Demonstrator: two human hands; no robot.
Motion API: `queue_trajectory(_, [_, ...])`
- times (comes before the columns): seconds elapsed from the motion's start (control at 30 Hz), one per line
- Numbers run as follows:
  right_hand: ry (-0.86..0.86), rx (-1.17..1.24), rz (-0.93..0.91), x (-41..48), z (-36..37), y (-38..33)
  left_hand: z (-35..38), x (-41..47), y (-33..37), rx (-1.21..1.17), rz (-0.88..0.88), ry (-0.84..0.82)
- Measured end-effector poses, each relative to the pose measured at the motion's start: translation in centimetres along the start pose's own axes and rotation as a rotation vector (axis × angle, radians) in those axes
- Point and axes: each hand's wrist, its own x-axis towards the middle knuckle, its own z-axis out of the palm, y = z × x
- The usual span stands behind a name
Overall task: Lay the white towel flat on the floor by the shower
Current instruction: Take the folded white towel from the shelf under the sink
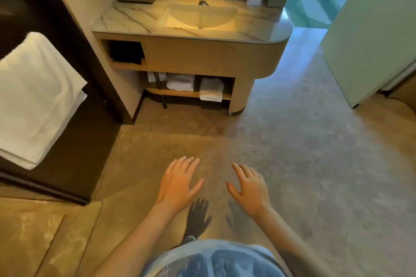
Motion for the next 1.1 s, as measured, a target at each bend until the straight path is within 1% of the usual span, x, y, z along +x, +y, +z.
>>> queue_trajectory(0.03, [-0.082, -0.018, 0.006, -0.8, 0.5, 0.2, 0.7, -0.7, -0.3, 0.006, -0.006, -0.053])
queue_trajectory(0.07, [-0.099, -0.025, 0.001, -1.2, 0.8, 0.4, 1.1, -1.1, -0.4, 0.008, -0.019, -0.073])
queue_trajectory(0.13, [-0.111, -0.017, 0.015, -2.3, 1.3, 0.8, 2.0, -2.3, -0.7, 0.018, -0.046, -0.116])
queue_trajectory(0.2, [-0.081, -0.008, 0.02, -2.4, 1.1, 0.9, 2.3, -2.4, -0.5, 0.02, -0.047, -0.12])
queue_trajectory(0.4, [0.026, 0.06, -0.004, -1.5, -0.6, 1.2, 1.3, -0.9, 1.2, -0.03, -0.032, -0.049])
queue_trajectory(0.67, [0.22, 0.139, -0.042, 1.1, -4.2, 3.1, -0.8, 2.8, 3.9, -0.063, -0.017, 0.115])
queue_trajectory(0.93, [0.237, 0.152, -0.074, 2.6, -5.3, 5.6, -0.6, 4.5, 6.6, -0.087, -0.018, 0.128])
queue_trajectory(1.1, [0.29, 0.164, -0.118, 4.9, -6.9, 6.0, -2.0, 6.9, 7.0, -0.104, -0.015, 0.199])
